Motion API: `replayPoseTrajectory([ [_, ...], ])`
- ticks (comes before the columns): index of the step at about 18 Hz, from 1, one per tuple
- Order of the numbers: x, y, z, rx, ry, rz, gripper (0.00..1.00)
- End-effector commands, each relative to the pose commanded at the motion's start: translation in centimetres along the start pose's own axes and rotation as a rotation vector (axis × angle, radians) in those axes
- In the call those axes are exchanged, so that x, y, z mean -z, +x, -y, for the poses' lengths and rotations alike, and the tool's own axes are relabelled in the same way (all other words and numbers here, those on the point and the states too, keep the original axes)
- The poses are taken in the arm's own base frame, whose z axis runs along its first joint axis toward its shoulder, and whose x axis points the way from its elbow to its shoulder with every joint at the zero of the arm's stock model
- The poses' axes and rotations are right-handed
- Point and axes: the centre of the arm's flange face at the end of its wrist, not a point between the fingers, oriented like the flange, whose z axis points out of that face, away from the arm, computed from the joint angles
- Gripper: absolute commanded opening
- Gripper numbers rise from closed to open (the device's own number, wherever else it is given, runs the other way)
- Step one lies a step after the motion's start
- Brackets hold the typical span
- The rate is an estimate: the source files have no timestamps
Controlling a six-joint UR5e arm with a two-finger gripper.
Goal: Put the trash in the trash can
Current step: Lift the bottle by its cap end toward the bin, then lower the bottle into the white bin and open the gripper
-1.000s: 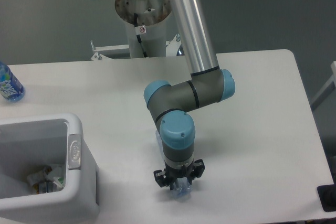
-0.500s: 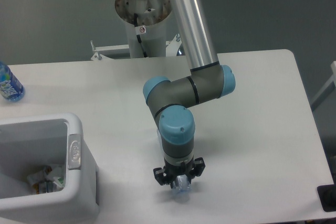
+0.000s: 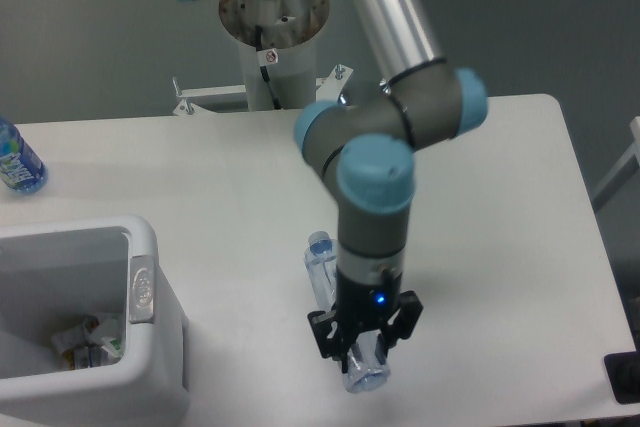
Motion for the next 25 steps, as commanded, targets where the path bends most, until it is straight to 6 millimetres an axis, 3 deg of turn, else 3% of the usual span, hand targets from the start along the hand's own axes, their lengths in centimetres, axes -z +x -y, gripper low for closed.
replayPoseTrajectory([
  [5, 6.9, 3.0, 4.8, 0.036, 0.143, -0.090, 0.56],
  [12, 10.9, 9.3, 4.4, 0.006, 0.176, -0.176, 0.56],
  [18, 10.4, 15.8, 2.8, -0.068, 0.170, -0.241, 0.56],
  [23, 9.9, 18.9, 2.0, -0.149, 0.208, -0.272, 0.56],
  [25, 8.8, 21.0, 1.4, -0.192, 0.233, -0.299, 0.56],
])
